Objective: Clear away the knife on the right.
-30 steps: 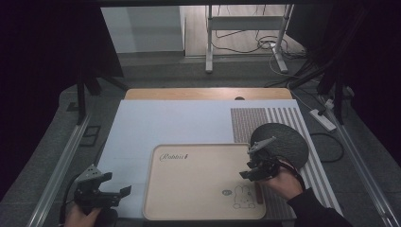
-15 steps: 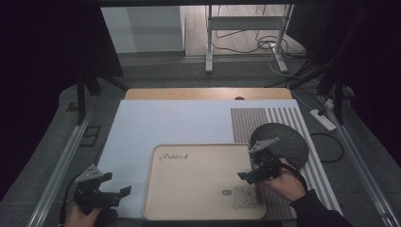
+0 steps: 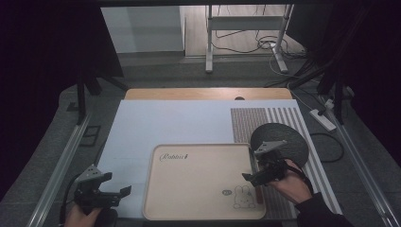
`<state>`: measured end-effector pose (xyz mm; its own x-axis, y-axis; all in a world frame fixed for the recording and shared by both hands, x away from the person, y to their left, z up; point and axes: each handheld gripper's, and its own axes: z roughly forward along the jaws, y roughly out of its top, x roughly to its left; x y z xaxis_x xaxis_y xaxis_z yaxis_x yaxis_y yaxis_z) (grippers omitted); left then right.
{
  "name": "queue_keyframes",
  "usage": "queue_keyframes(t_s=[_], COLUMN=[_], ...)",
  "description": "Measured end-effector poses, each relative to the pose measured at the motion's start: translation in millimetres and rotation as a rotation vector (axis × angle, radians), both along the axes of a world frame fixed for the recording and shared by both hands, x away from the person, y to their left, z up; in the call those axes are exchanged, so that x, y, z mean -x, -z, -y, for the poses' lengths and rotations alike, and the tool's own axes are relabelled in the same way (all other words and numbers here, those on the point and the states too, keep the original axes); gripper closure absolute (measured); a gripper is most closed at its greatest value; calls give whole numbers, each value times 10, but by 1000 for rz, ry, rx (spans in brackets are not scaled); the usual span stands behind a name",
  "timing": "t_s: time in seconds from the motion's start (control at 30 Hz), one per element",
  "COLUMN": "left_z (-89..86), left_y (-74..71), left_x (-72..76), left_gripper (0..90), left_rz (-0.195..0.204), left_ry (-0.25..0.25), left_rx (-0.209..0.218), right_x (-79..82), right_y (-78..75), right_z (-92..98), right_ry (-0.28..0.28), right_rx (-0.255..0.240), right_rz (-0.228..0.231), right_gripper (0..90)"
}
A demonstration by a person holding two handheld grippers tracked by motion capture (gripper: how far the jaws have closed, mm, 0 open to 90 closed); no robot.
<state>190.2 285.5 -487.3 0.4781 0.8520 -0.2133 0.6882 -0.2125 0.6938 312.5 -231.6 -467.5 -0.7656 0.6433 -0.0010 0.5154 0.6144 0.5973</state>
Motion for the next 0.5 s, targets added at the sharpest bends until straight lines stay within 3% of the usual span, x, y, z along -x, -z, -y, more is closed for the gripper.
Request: queue_keyframes(t_s=[0.27, 0.5], left_z=[-2, -3], left_y=[-1, -1], left_x=[0, 1], left_gripper=[38, 37], left_rz=[0, 0], left_ry=[0, 0], left_rx=[2, 3], right_x=[48, 70], right_y=[-6, -7], right_z=[125, 238], right_ry=[47, 73], right_rx=[-5, -18], right_rz=[27, 24], right_gripper=[0, 0])
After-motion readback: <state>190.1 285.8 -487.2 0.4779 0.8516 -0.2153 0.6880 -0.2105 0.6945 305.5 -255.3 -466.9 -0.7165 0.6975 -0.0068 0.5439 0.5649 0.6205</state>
